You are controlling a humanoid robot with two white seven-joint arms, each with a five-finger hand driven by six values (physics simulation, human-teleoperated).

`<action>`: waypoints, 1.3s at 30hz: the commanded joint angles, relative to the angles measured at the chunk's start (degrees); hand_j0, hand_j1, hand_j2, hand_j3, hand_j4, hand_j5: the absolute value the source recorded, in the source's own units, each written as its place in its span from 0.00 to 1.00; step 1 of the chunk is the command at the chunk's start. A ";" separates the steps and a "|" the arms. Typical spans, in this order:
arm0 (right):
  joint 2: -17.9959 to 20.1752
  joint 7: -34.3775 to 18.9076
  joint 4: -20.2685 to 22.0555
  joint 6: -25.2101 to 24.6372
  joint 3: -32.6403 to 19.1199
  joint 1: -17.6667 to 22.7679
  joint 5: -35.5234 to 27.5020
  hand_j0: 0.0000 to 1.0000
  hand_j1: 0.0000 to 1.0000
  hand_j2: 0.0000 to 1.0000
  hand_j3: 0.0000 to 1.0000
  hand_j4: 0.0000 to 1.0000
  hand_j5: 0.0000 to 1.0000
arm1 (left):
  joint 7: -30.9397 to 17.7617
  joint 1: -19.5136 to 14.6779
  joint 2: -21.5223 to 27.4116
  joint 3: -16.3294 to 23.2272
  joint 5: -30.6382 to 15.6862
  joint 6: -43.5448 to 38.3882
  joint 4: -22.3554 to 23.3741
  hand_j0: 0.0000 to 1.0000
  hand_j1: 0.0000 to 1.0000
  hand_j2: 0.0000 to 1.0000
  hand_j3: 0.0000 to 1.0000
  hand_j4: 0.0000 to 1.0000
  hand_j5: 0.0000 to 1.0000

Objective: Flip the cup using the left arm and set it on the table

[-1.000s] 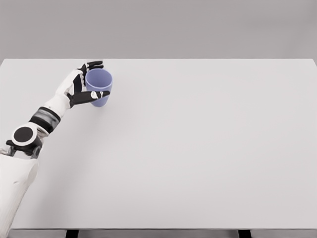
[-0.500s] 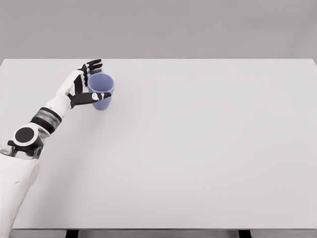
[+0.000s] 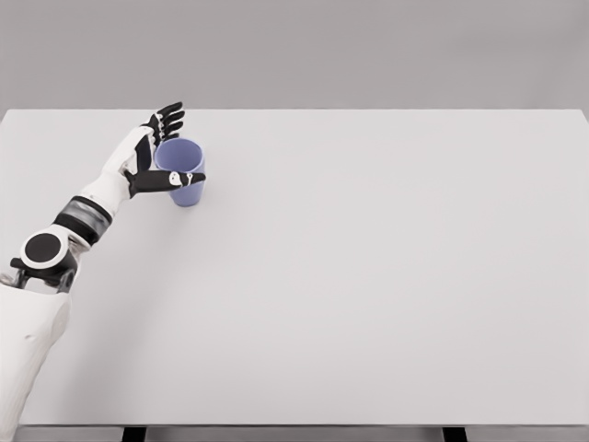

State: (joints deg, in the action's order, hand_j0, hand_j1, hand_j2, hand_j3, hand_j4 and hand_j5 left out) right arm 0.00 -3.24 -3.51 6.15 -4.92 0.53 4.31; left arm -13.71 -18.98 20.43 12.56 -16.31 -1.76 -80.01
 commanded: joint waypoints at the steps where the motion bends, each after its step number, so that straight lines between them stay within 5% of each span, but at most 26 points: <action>1: 0.00 -0.02 0.00 0.00 0.00 0.00 0.00 1.00 1.00 1.00 1.00 1.00 1.00 | 0.00 -0.09 0.14 0.01 -0.03 0.09 -0.32 1.00 1.00 1.00 1.00 1.00 1.00; 17: 0.00 -0.02 0.00 0.00 0.00 0.00 0.00 1.00 1.00 1.00 1.00 1.00 1.00 | 0.00 -0.09 2.51 -0.08 -0.03 0.18 -0.41 1.00 1.00 1.00 1.00 1.00 1.00; 29: 0.00 -0.02 0.00 0.00 0.00 0.00 0.00 1.00 1.00 1.00 1.00 1.00 1.00 | 0.00 0.09 3.39 0.01 -0.03 0.00 -5.86 1.00 1.00 1.00 1.00 1.00 1.00; 39: 0.00 -0.02 0.00 0.00 0.00 0.00 0.00 1.00 1.00 1.00 1.00 1.00 1.00 | 0.09 2.20 16.13 -1.05 -0.03 2.46 -15.18 1.00 1.00 1.00 1.00 1.00 1.00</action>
State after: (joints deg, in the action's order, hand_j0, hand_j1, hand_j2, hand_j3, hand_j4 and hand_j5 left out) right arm 0.00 -3.23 -3.51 6.15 -4.92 0.53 4.31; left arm -13.66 -16.96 33.63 11.64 -16.21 -0.03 -93.49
